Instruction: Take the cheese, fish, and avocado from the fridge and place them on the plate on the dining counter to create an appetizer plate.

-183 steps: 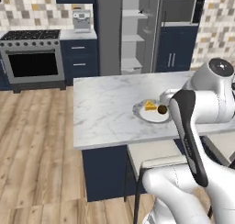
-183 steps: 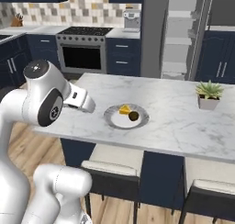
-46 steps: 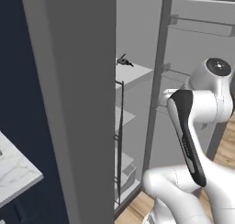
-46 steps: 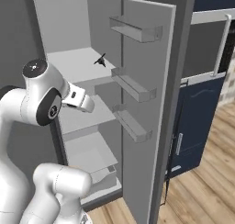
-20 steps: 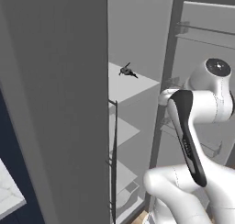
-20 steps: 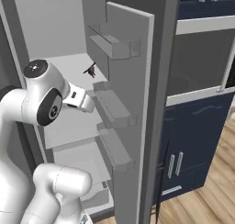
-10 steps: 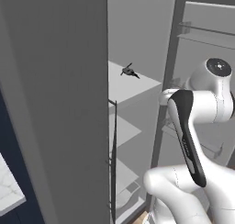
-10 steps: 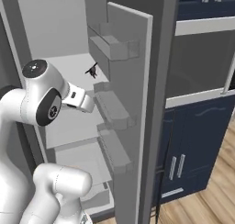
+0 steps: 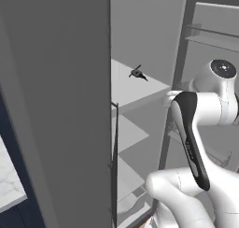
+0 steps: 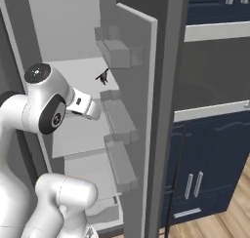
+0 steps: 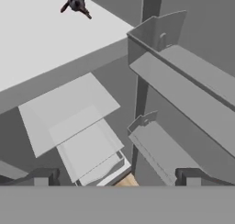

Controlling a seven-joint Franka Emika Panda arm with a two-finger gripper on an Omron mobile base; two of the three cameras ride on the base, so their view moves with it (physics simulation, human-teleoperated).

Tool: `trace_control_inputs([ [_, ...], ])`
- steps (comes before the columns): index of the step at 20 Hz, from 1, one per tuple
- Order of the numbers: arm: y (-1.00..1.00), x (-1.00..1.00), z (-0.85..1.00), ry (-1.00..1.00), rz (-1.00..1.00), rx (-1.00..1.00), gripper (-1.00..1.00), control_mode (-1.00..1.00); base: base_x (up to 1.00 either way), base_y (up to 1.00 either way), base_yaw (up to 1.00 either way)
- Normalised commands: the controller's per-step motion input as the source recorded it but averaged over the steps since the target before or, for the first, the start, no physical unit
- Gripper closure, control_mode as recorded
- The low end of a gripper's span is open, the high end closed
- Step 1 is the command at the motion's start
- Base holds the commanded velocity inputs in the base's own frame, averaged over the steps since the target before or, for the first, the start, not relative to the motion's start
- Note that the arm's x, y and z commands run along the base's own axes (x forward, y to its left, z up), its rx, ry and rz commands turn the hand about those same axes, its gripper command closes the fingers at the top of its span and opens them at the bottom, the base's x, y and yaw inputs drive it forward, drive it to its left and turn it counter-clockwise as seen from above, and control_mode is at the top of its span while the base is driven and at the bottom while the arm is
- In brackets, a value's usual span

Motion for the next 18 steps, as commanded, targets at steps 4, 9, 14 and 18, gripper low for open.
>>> trace_control_inputs([
  [4,0.0,0.0,0.0,0.0,0.0,0.0,-1.0,1.0,0.84,0.3,0.22],
  [9,0.0,0.0,0.0,0.0,0.0,0.0,-1.0,1.0,0.67,0.26,0.2],
  [14,0.0,0.0,0.0,0.0,0.0,0.0,-1.0,1.0,0.55,0.14,0.21],
  [18,0.0,0.0,0.0,0.0,0.0,0.0,-1.0,1.0,0.51,0.11,0.21],
])
